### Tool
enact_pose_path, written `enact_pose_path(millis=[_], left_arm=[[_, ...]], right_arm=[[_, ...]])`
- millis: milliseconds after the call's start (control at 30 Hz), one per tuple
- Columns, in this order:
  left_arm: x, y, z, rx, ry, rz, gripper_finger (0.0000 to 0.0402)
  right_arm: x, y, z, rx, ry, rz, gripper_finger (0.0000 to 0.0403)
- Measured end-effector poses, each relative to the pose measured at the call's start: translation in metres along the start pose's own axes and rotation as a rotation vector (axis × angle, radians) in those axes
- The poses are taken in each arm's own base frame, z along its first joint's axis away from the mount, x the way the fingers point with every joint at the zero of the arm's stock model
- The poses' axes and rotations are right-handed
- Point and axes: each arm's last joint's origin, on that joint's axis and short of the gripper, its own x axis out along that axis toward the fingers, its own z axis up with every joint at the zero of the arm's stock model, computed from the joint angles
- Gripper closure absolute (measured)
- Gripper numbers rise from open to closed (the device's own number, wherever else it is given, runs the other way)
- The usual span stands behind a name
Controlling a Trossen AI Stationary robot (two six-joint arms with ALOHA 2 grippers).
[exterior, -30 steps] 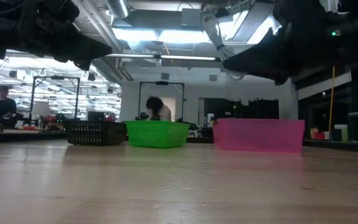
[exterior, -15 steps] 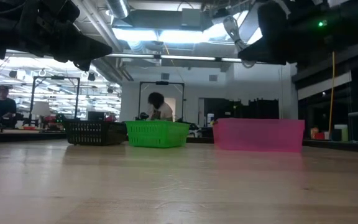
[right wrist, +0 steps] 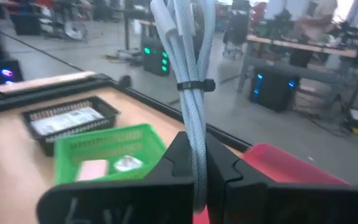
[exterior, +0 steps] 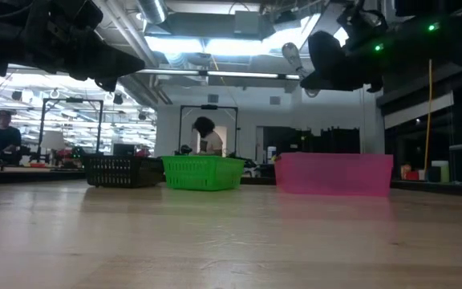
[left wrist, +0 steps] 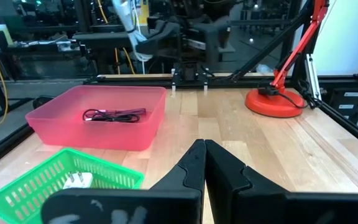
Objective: Pick and place items into bin
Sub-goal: Put the blue charger cable into the red bin
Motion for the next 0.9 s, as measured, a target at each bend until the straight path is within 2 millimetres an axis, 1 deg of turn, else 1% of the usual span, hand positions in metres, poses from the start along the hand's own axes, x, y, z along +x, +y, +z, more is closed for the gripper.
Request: enact_pose_path(millis=[133, 300, 433, 700, 900], left_arm=[[0.000, 0.000, 0.000, 0.000, 0.000, 0.000, 0.0398], [0.000, 0.000, 0.000, 0.000, 0.000, 0.001, 0.0398], [0.000, 0.000, 0.000, 0.000, 0.000, 0.003, 0.0398], [0.000, 0.000, 0.000, 0.000, 0.000, 0.003, 0.0398], [0.000, 0.000, 0.000, 0.000, 0.000, 0.003, 0.0398]], right_arm=[[0.005, -0.015, 0.004, 0.012, 0.052, -0.014, 0.0403], [0.009, -0.032, 0.008, 0.090, 0.155, 0.073, 0.0403], [0.011, -0.042, 0.011, 0.107, 0.263, 0.084, 0.0403], [0.016, -0.053, 0.030, 0.064, 0.542, 0.059, 0.0403], [0.021, -0.058, 0.042, 0.053, 0.632, 0.077, 0.0403]])
